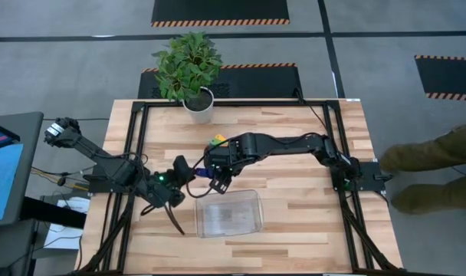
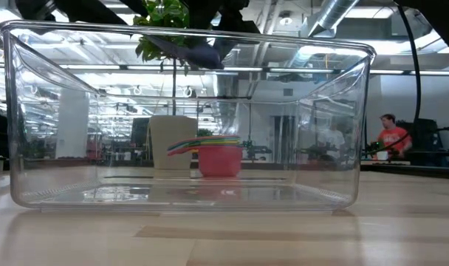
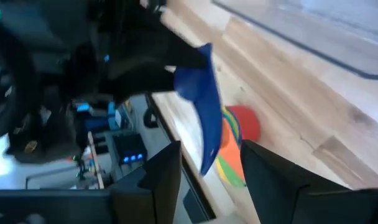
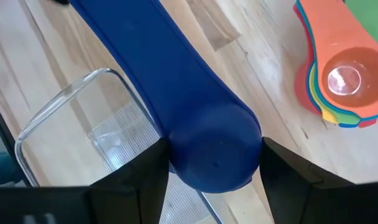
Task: Nest measuring cups in basket
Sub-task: Stack the dark blue measuring cups on top of the orange measuring cups
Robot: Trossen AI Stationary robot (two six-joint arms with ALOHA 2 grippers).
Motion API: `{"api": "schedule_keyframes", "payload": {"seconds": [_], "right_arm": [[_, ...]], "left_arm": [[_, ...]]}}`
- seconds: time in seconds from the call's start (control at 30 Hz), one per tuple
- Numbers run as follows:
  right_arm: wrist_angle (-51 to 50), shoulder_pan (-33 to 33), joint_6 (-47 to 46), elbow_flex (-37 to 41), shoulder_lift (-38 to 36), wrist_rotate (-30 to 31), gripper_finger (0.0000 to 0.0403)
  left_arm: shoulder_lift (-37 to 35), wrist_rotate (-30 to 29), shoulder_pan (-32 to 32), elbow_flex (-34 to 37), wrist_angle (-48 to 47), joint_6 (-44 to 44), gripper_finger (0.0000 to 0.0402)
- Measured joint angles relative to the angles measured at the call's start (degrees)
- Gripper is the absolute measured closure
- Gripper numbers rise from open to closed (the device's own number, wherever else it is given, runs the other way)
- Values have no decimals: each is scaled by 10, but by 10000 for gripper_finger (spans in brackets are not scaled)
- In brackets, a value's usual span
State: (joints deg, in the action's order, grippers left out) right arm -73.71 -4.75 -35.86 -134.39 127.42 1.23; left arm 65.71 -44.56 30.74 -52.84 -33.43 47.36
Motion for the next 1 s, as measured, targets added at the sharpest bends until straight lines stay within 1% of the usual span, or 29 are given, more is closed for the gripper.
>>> {"api": "schedule_keyframes", "payload": {"seconds": [0.2, 0.33, 0.6, 0.67, 0.73, 0.9, 1.0], "right_arm": [[18, 0, 1, 0, 0, -3, 175], [40, 0, 4, 0, 0, -25, 178], [33, 0, 4, 0, 0, -29, 175], [33, 0, 4, 0, 0, -29, 177], [33, 0, 4, 0, 0, -29, 176], [33, 0, 4, 0, 0, -29, 172], [33, 2, 5, 0, 0, -31, 174]], "left_arm": [[0, 19, -6, 7, 11, 45, 242], [0, 28, -23, 7, 13, 44, 242], [0, 29, -34, 7, 12, 62, 247], [0, 29, -34, 7, 12, 61, 263], [0, 30, -34, 7, 12, 61, 290], [0, 36, -34, 7, 10, 56, 383], [1, 39, -34, 8, 9, 38, 397]]}}
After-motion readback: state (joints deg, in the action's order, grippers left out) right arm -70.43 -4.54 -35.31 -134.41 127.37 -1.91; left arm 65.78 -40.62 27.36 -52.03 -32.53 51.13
